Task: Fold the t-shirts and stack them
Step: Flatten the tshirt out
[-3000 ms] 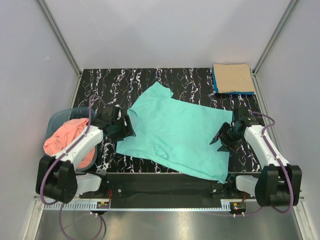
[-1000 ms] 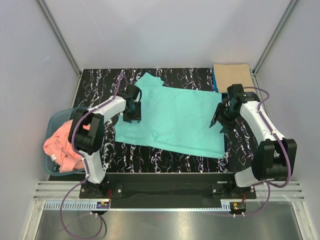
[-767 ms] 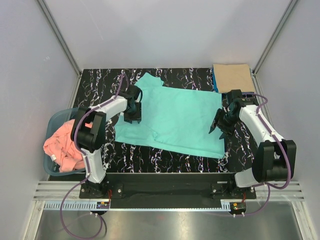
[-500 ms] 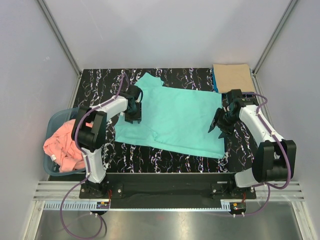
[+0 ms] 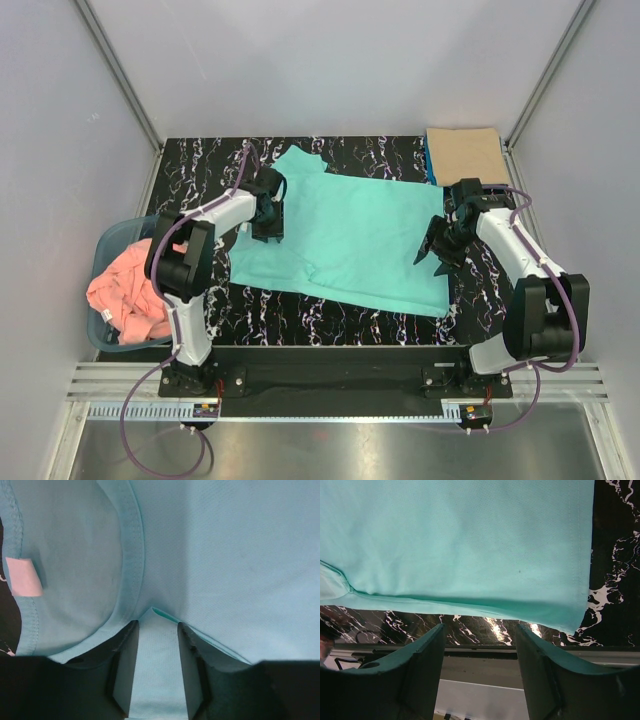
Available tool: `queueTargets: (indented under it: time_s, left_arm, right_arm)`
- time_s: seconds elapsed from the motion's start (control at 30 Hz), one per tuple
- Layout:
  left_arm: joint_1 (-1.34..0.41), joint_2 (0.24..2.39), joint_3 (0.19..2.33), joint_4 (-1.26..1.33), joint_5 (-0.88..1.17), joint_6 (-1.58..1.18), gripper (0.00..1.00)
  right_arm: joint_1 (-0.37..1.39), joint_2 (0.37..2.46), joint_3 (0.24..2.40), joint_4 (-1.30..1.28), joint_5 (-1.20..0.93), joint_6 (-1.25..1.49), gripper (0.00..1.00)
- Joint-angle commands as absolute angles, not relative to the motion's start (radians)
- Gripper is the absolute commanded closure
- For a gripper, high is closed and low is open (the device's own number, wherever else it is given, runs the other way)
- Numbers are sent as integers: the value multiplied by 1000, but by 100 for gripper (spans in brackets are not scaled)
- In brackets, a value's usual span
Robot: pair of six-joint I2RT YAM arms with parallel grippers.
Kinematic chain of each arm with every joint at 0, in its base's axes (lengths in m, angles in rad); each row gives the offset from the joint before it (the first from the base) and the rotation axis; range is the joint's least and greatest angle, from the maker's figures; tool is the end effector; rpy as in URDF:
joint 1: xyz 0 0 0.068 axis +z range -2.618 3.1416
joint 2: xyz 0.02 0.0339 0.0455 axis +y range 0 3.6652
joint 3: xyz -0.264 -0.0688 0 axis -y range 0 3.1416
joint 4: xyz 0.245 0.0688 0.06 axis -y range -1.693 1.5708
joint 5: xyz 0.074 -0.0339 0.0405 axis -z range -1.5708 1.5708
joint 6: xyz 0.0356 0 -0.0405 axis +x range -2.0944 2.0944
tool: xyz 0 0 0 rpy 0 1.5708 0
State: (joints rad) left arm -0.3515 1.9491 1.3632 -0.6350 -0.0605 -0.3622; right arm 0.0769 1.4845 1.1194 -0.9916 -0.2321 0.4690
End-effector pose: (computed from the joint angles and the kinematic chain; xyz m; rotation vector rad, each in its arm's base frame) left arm 0.3691 -0.1331 0.1705 -0.0299 2.7913 -0.0932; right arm 0.2692 0.0290 0.2389 0.5420 2.9198 0.4194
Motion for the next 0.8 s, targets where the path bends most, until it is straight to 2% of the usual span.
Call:
queueTargets:
  time_s: [0.0,0.23,0.5,0.57,0.63,0.77]
  left_arm:
    - [-350,1967,1425,-618,-57,-345,61]
    - [-350,1997,1436,-650,-78,-351,65]
    - [-350,1980,1391,-644,-100,-356,65]
    - [-350,1982,1388,-644,-100,-360,71]
    - [-350,1979,1394,-652,-107,-360,85]
    - [-350,1938,1396,-652,-130,-362,89]
  right_arm:
    - [80,1489,1115,-976,-261,474,35]
    - [78,1493,1101,-971,-273,476,35]
    - [78,1486,1091,-966,-279,483,35]
    - [80,1482,1085,-966,-279,495,36]
    - [77,1476,1078,-985,-229,529,39]
    - [43,1444,1036,-988,-212,580,43]
